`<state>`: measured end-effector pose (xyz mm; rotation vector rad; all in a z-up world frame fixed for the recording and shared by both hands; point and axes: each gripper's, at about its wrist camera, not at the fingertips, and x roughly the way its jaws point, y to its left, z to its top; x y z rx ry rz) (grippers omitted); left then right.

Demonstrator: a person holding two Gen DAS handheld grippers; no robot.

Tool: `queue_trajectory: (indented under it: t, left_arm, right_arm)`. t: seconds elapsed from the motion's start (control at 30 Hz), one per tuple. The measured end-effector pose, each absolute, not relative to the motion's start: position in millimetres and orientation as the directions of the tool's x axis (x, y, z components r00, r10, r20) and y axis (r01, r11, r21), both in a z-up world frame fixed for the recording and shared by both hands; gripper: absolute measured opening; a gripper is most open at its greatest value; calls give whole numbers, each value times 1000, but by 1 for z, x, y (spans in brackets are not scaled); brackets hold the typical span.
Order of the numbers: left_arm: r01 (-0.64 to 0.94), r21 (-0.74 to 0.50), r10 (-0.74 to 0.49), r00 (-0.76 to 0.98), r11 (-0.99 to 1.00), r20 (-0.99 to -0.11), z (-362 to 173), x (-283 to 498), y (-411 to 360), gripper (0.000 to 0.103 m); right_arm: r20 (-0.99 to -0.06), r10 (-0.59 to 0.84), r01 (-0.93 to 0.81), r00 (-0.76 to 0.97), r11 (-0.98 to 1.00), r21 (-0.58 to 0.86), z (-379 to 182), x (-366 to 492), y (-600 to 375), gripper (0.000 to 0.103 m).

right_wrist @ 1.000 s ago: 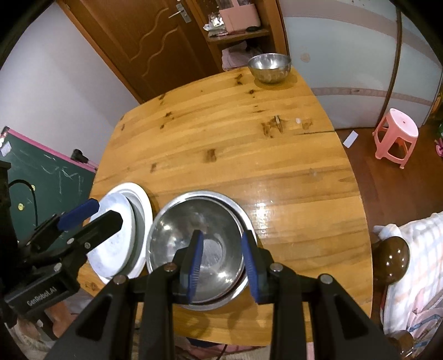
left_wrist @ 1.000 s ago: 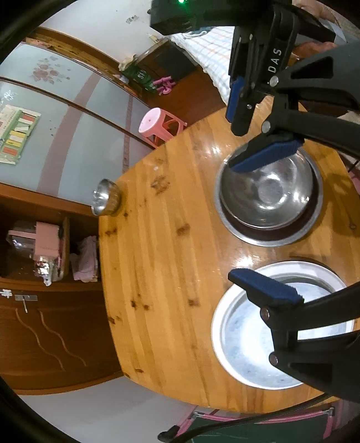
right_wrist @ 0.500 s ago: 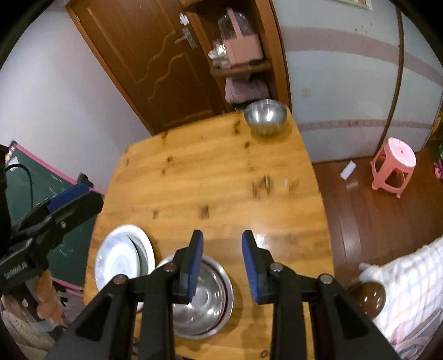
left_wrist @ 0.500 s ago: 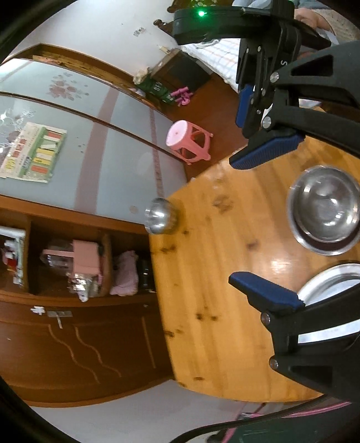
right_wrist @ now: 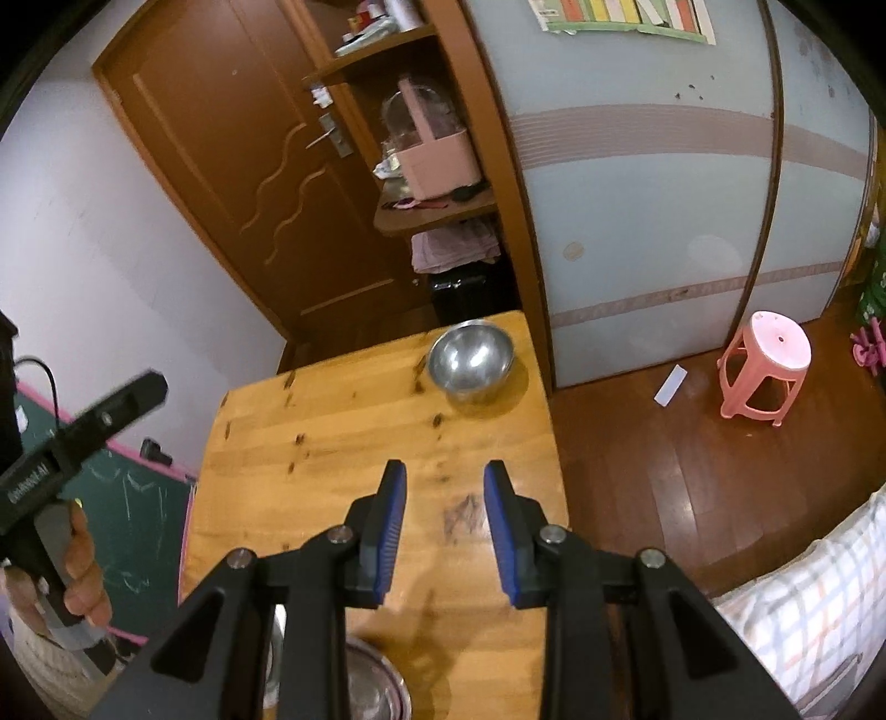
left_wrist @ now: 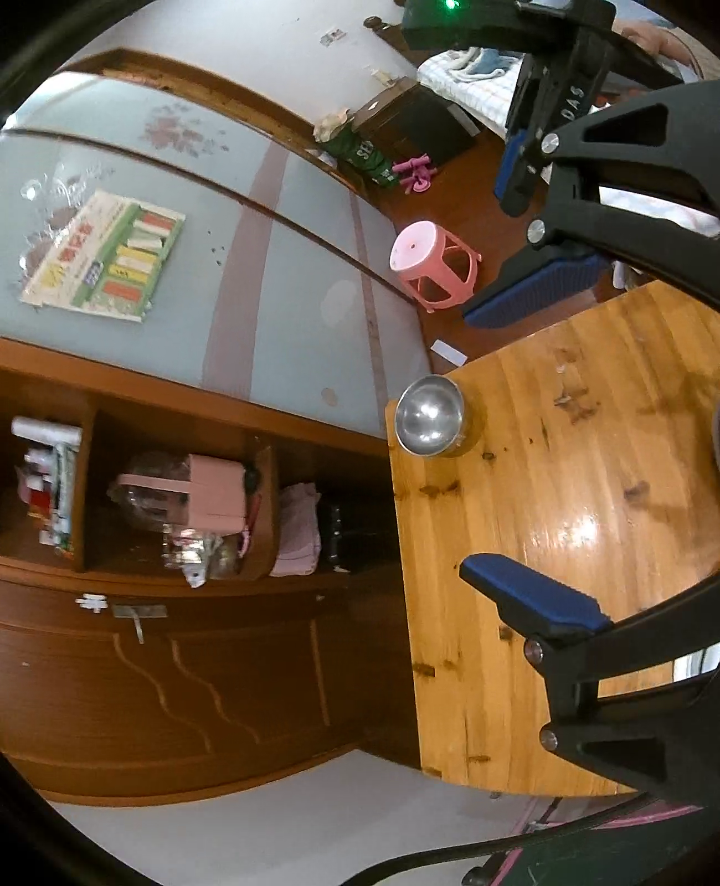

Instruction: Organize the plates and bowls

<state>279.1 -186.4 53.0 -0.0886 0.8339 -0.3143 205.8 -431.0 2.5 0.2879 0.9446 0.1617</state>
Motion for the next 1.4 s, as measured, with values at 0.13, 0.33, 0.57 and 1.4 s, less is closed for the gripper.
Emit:
queue_trajectory:
  t: [0.13, 0.33, 0.57, 1.4]
  left_arm:
    - [220, -178, -278, 614, 959, -739, 35, 318, -203, 82]
    - [191, -153, -238, 589, 970, -772, -12, 391, -225, 82]
    - [155, -145, -206, 517, 977, -831, -95, 459, -245, 82]
    - [54, -283, -283, 352, 958, -892, -229, 497, -251, 50]
  right_arm:
    - [-777, 269, 24, 569, 939, 343, -4, 243, -449, 29]
    - [-782, 340, 89, 522, 890, 447, -38, 300, -469, 29]
    - [-811, 367, 162, 456, 861, 481, -99, 356, -477, 29]
    - [-902, 322, 211, 287, 897, 387, -213, 438, -437, 13]
